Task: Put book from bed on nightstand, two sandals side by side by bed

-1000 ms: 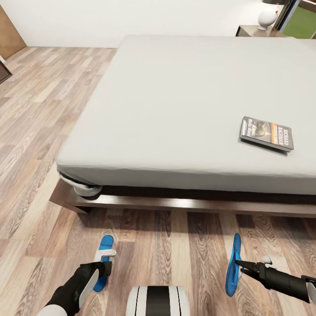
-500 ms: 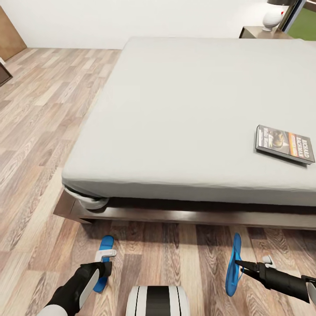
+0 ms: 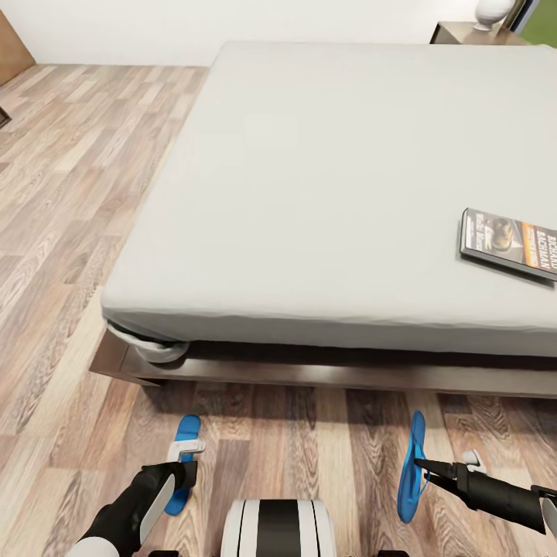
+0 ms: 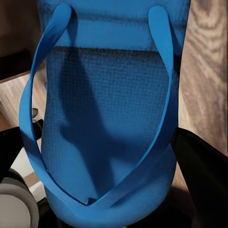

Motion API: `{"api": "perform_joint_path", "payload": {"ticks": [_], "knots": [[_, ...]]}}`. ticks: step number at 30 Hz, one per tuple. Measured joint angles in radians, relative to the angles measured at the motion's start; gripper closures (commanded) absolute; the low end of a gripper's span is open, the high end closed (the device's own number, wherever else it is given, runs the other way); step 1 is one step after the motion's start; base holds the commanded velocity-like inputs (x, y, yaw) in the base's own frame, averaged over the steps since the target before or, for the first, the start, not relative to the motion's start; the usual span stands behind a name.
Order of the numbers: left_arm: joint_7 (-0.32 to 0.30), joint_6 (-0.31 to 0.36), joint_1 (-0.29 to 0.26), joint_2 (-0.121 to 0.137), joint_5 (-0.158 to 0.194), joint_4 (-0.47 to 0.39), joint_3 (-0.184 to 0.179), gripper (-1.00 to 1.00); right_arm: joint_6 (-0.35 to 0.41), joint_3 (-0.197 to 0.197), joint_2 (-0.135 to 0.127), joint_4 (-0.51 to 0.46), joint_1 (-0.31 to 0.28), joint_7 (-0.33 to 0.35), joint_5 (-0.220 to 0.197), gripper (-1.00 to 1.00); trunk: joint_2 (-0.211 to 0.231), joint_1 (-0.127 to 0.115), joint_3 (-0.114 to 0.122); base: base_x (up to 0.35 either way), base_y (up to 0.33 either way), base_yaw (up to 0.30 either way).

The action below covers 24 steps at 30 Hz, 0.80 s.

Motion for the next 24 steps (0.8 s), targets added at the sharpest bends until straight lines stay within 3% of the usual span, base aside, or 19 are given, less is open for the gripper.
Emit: {"api": "perform_joint_path", "payload": {"ticks": [24], "knots": [[0.000, 0.000, 0.000, 0.000, 0.000, 0.000, 0.000, 1.00, 0.000, 0.000, 0.000, 0.000, 0.000, 0.000, -0.002, 1.00, 0.000, 0.000, -0.004, 0.000, 0.000, 0.000]]}}
